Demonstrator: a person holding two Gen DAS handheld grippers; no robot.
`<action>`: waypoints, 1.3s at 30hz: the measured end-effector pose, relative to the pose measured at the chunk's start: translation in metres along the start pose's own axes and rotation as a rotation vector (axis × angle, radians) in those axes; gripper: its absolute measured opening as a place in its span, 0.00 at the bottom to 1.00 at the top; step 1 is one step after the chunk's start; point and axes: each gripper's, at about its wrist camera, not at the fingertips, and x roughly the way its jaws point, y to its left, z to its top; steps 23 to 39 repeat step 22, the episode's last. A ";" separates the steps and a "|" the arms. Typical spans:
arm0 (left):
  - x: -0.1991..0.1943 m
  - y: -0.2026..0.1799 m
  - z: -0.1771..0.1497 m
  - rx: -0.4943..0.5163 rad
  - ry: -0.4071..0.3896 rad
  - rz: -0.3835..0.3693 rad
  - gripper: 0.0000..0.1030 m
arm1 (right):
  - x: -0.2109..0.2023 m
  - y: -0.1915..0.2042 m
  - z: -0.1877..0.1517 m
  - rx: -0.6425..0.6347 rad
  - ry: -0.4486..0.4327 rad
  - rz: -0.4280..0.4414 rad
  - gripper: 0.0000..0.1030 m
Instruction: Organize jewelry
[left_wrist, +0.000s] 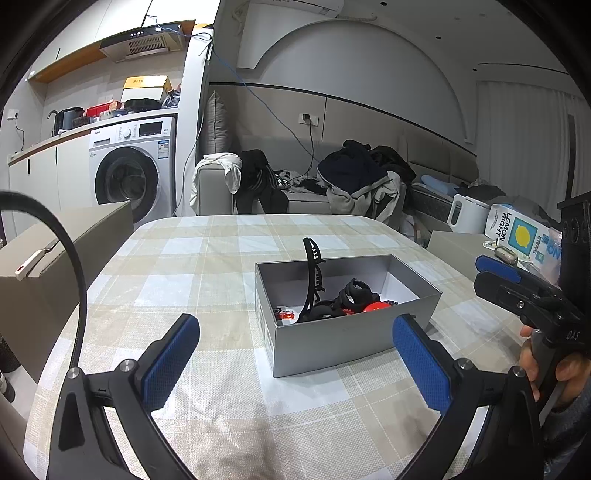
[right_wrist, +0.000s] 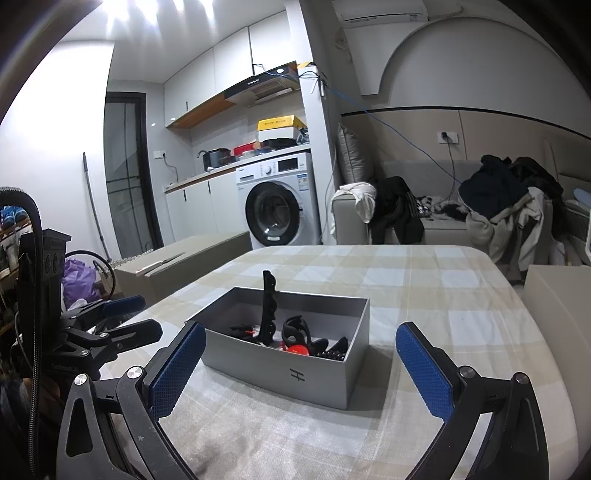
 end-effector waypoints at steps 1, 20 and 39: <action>0.000 0.000 0.000 -0.001 0.001 -0.001 0.99 | 0.000 0.000 0.000 0.000 0.000 0.001 1.00; 0.001 0.001 0.000 -0.006 0.001 0.005 0.99 | 0.000 0.000 0.000 -0.001 0.000 0.000 1.00; 0.001 0.001 0.000 -0.008 0.001 0.006 0.99 | 0.000 0.000 0.000 -0.001 0.000 0.000 1.00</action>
